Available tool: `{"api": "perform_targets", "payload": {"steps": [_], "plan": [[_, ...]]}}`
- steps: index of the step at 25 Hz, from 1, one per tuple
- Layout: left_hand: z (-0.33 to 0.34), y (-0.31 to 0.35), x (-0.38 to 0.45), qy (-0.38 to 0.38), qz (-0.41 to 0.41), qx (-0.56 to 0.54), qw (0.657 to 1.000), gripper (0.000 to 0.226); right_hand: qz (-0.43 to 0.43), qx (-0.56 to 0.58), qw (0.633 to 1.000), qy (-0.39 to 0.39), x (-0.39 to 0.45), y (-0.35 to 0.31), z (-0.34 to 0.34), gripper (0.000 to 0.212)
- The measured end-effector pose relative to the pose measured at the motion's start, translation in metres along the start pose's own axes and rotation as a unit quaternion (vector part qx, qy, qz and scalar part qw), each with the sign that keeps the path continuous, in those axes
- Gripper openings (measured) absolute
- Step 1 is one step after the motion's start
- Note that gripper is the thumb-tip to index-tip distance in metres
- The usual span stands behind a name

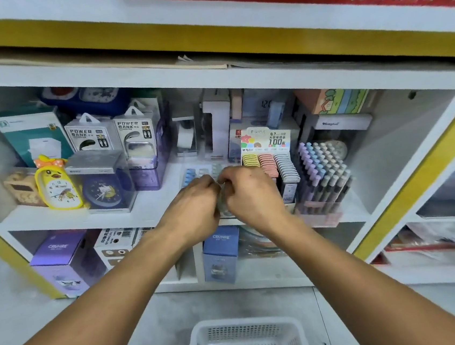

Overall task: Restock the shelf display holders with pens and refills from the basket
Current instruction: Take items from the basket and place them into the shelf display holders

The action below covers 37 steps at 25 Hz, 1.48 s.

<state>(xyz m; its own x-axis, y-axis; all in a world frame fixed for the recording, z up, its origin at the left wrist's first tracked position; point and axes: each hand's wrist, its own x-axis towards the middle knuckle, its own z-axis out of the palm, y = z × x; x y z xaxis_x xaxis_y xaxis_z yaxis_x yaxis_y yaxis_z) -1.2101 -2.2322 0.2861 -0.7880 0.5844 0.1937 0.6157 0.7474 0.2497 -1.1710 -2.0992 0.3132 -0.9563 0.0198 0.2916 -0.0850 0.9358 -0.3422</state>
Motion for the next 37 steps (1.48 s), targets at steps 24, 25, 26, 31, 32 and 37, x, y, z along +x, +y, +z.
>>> {"api": "perform_targets", "payload": {"steps": [24, 25, 26, 31, 32, 37], "plan": [[0.296, 0.046, -0.167, -0.483, -0.17, -0.114, 0.851, 0.02, 0.203, -0.04, 0.878, -0.431, -0.269, 0.171, 0.232, 0.031], [0.309, 0.047, -0.171, -0.479, -0.189, -0.138, 0.846, 0.02, 0.196, -0.047, 0.879, -0.433, -0.272, 0.17, 0.241, 0.031], [0.321, 0.049, -0.173, -0.474, -0.212, -0.156, 0.84, 0.02, 0.192, -0.057, 0.879, -0.433, -0.274, 0.169, 0.249, 0.031], [0.37, 0.064, -0.182, -0.442, -0.303, -0.218, 0.816, 0.015, 0.212, -0.112, 0.865, -0.44, -0.275, 0.169, 0.28, 0.037], [0.377, 0.066, -0.184, -0.428, -0.32, -0.223, 0.815, 0.009, 0.219, -0.115, 0.865, -0.437, -0.276, 0.169, 0.284, 0.033], [0.39, 0.078, -0.18, -0.335, -0.413, -0.199, 0.823, 0.009, 0.23, -0.118, 0.865, -0.43, -0.273, 0.171, 0.298, 0.029]]}}
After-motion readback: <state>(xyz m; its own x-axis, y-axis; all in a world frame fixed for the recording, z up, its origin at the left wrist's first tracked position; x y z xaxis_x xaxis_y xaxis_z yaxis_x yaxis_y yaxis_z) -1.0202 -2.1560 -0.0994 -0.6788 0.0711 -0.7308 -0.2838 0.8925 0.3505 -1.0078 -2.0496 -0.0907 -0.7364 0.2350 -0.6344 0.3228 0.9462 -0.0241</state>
